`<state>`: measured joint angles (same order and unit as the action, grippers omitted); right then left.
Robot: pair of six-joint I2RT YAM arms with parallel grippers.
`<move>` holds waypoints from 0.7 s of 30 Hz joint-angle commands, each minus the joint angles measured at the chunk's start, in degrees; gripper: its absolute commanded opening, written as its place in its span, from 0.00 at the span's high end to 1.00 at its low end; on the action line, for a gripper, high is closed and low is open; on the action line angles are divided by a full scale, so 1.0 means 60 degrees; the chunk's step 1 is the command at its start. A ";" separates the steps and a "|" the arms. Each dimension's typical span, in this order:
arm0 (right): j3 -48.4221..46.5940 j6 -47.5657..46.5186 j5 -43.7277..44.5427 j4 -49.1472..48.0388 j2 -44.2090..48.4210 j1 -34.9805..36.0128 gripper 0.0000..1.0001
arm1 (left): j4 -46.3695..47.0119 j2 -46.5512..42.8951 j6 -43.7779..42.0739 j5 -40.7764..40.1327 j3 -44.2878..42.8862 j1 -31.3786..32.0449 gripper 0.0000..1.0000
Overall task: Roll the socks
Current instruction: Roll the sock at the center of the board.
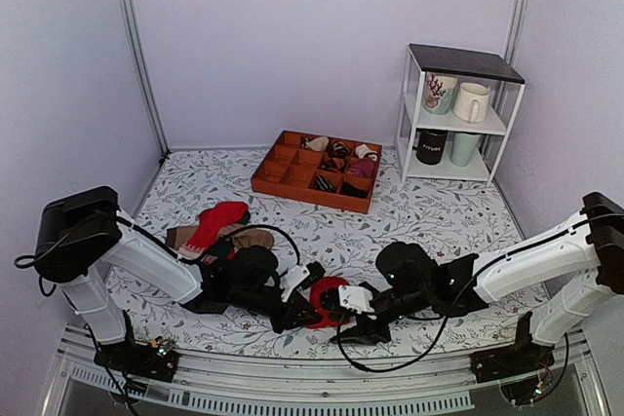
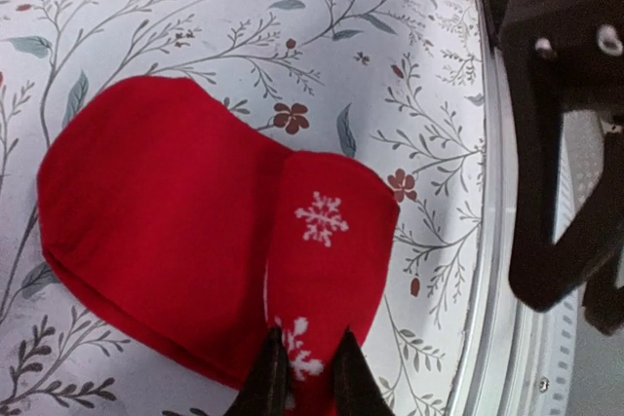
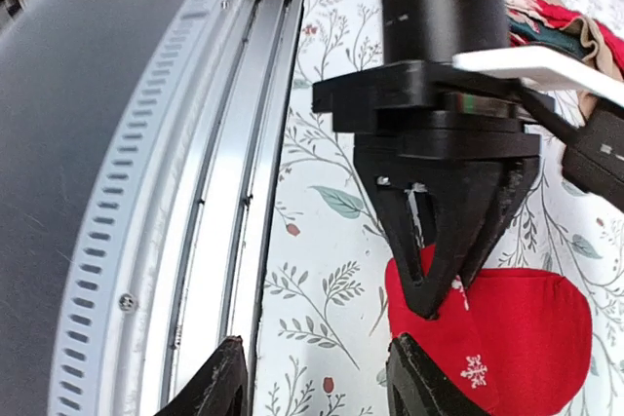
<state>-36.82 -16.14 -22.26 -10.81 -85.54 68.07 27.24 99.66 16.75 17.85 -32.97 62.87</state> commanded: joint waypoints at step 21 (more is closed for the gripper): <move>-0.0345 -0.1713 0.4786 0.0167 -0.1705 0.0974 0.50 | -0.2348 0.0679 -0.0237 0.0346 0.0146 -0.0293 1.00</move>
<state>-37.74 -25.78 4.64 -11.33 -93.10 73.71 25.78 100.29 16.71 20.60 -34.09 61.69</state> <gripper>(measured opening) 0.509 0.092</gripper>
